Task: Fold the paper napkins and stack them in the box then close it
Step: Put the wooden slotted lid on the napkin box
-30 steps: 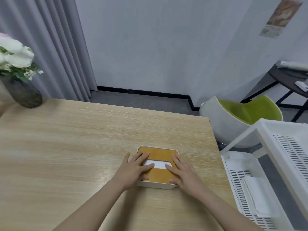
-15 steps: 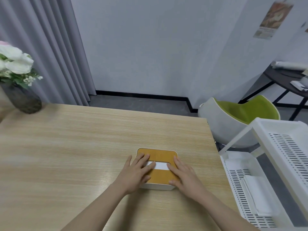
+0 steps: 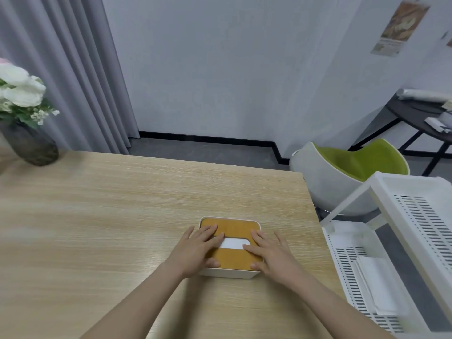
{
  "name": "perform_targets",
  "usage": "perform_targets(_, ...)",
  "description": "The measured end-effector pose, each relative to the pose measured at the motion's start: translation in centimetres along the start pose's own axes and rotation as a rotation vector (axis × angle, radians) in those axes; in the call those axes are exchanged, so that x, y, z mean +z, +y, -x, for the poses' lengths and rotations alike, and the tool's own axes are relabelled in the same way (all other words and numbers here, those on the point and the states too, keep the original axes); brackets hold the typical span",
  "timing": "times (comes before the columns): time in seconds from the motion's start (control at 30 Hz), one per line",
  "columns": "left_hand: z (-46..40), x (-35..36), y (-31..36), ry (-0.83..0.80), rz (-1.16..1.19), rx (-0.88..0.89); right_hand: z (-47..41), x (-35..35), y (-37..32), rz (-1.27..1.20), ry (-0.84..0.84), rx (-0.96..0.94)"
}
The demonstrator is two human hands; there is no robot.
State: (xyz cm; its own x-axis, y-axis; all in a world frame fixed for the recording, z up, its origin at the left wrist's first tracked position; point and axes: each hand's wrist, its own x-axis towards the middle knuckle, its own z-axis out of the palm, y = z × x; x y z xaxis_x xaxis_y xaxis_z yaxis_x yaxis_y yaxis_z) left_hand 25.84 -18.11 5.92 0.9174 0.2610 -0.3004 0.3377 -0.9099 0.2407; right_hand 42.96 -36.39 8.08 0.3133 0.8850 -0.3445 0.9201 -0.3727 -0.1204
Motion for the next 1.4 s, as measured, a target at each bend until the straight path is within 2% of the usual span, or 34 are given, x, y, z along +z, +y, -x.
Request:
perform_targets(0.23,0.2,0.0,-0.3,-0.003,0.091,-0.008,-0.2,-0.1,0.0,0.011,0.002,-0.013)
perform_targets(0.57,-0.3,-0.5,1.0,-0.075,0.009,-0.039,0.1,0.5,-0.2,-0.034,0.013,0.001)
perform_targets(1.0,0.0,-0.4,0.6,-0.117,0.026,-0.032,0.3,0.5,-0.4,-0.051,0.018,-0.006)
perform_targets(1.2,0.4,-0.1,0.8,-0.11,-0.057,0.014,1.1,0.7,-0.4,-0.109,0.009,-0.049)
perform_targets(1.4,1.0,1.0,1.3,-0.039,-0.232,0.054,1.7,1.7,-0.6,0.04,0.075,-0.104)
